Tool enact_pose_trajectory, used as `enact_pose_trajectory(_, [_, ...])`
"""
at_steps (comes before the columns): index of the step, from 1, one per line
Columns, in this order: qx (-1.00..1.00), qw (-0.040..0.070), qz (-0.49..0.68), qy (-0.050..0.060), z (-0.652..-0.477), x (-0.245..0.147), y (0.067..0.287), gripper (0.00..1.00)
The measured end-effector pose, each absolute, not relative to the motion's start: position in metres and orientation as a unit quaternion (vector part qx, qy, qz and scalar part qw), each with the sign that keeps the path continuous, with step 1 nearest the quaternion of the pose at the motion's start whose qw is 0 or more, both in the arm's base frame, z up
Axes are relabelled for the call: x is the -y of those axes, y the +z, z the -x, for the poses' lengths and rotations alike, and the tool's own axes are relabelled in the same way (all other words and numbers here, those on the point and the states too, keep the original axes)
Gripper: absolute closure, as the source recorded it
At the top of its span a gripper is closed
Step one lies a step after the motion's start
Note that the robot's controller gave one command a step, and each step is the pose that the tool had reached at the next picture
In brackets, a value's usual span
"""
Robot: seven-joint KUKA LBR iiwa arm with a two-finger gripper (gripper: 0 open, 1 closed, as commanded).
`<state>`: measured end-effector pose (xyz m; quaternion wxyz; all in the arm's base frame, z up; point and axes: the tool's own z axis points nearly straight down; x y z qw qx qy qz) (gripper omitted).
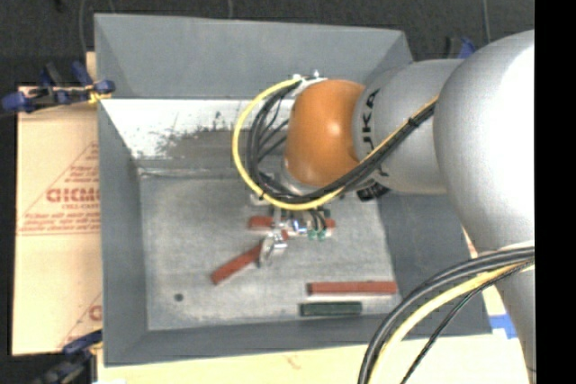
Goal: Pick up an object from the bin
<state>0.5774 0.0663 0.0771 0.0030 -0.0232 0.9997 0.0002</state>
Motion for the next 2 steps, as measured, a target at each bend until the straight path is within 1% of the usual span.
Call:
enact_pose_trajectory(1, [-0.999, 0.004, 0.036, 0.0, -0.5786, -0.0659, 0.0824, 1.0])
enact_pose_trajectory(2, [-0.999, 0.004, 0.035, 0.001, -0.5786, -0.0659, 0.0824, 1.0])
